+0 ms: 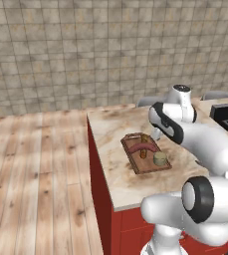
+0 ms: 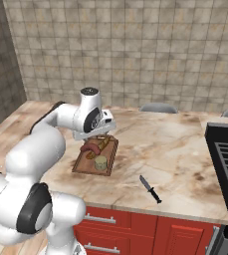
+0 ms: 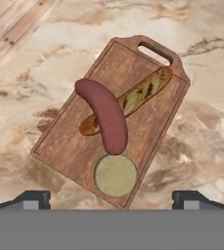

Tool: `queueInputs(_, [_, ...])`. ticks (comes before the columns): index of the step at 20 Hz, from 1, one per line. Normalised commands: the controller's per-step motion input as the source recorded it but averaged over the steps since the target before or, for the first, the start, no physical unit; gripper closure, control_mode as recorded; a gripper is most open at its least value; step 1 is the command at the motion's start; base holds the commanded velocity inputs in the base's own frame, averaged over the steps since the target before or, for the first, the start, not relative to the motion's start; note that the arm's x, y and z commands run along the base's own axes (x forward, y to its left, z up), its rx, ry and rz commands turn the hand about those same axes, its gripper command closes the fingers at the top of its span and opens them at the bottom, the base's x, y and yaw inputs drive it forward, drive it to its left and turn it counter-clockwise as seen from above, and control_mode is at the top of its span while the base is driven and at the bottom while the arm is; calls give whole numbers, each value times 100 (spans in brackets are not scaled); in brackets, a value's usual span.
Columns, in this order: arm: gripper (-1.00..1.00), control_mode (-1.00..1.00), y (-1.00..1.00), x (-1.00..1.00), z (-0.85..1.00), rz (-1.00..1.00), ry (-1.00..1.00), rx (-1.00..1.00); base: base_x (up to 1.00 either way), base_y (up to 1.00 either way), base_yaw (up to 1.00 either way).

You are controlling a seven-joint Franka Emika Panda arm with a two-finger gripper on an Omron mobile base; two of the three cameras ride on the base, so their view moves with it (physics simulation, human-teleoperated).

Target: Retrieve the sausage and cheese from the fridge and place them on the cutting board on the counter.

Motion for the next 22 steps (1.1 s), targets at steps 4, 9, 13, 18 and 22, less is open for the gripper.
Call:
queueInputs(4, [-100,-100,16,-100,48,0,-13,0,0,0,0])
queueInputs(9, [-100,-100,34,-78,94,-1,-31,3,0,0,0])
queueInputs(13, [-100,-100,33,-84,100,0,-37,5,0,0,0])
queueInputs(18, [-100,-100,33,-99,100,-6,-25,12,0,0,0])
queueInputs(22, [-100,-100,20,-96,100,-11,-10,17,0,0,0])
